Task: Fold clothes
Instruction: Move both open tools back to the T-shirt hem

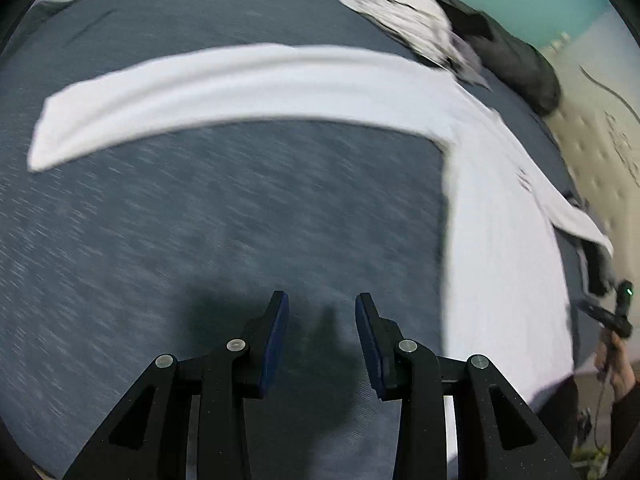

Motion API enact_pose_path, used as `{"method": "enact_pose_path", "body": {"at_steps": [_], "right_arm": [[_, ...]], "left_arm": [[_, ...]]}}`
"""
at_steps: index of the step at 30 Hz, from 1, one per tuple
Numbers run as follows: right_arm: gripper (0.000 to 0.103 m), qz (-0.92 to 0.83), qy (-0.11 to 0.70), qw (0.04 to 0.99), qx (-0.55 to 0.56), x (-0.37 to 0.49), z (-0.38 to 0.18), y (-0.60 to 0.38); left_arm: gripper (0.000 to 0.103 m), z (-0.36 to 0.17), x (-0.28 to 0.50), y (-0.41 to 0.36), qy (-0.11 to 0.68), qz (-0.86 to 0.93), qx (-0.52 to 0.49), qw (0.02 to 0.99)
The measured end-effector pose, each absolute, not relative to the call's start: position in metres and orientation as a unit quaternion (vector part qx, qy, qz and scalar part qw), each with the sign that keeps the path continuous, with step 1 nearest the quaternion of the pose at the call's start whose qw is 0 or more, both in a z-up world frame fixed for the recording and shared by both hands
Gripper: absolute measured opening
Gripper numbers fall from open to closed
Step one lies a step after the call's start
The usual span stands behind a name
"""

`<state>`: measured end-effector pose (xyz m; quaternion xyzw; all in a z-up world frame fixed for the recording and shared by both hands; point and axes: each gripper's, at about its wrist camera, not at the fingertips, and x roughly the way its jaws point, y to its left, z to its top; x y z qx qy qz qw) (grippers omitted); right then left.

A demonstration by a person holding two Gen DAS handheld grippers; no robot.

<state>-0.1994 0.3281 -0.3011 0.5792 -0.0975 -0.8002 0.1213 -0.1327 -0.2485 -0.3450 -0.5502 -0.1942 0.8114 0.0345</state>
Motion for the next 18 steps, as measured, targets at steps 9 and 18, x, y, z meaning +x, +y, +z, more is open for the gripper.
{"method": "enact_pose_path", "body": {"at_steps": [9, 18], "right_arm": [[0.045, -0.776, -0.103, 0.138, 0.607, -0.159, -0.314, 0.354], [0.045, -0.759, -0.1, 0.149, 0.626, -0.127, -0.328, 0.363]], "left_arm": [[0.038, -0.345, -0.102, -0.183, -0.168, 0.782, -0.593, 0.096], [0.038, -0.361, -0.089, -0.148, -0.147, 0.761, -0.623, 0.107]]}}
